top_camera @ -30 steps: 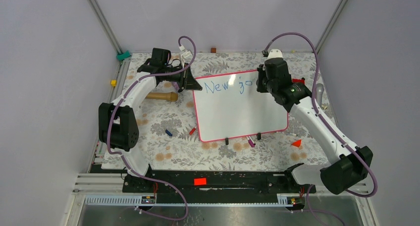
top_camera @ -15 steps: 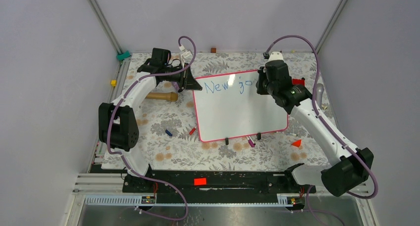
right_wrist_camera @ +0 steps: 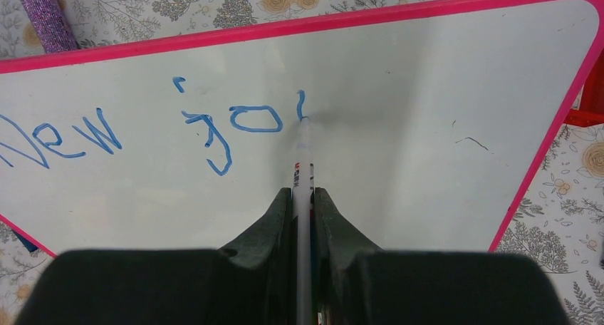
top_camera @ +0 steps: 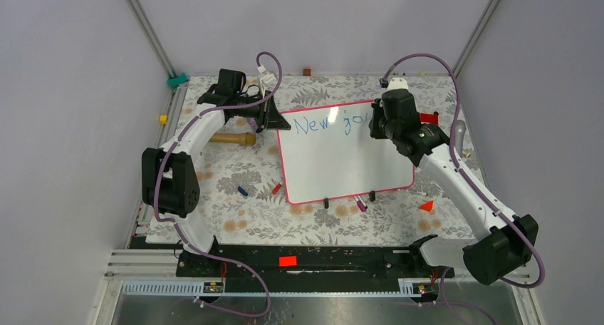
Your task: Write a sentence on the whiteboard
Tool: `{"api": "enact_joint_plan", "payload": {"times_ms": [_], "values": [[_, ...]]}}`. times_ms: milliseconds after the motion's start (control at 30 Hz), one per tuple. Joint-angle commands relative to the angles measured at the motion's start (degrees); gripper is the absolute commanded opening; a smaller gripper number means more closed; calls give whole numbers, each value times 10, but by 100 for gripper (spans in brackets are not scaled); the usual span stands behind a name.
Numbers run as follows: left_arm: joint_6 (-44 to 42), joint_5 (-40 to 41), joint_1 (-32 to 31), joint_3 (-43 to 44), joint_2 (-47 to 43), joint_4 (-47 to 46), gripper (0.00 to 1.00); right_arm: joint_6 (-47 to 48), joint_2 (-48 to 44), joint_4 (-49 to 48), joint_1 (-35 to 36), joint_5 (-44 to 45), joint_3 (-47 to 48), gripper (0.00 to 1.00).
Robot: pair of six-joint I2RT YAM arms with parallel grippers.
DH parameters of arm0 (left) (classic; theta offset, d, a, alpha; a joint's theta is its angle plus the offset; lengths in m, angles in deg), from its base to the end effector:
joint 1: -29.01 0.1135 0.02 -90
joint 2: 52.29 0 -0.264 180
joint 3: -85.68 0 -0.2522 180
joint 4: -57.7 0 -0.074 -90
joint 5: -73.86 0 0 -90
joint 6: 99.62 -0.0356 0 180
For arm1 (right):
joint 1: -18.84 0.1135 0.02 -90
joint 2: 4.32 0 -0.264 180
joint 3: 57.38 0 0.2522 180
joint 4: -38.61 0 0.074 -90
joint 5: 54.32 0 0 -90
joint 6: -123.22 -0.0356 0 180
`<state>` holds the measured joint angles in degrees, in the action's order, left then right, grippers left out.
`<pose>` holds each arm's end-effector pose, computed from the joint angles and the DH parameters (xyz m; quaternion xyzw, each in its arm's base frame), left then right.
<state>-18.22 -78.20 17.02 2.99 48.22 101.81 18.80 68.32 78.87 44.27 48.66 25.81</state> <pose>0.3666 -0.1100 0.2923 0.3272 0.7517 -0.4891 0.2976 0.2595 0.1145 0.3578 -0.0259 0.8607 0.0782 0.5024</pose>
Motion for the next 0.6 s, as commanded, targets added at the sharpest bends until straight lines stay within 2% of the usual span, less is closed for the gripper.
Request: {"api": "enact_joint_plan", "payload": {"times_ms": [0,567], "values": [[-84,129,-11,-11,-5,16,8,3,10,0,-6,25,30,0],[-84,131,-11,-11,-1,16,8,20,35,5,-13,22,73,0]]}}
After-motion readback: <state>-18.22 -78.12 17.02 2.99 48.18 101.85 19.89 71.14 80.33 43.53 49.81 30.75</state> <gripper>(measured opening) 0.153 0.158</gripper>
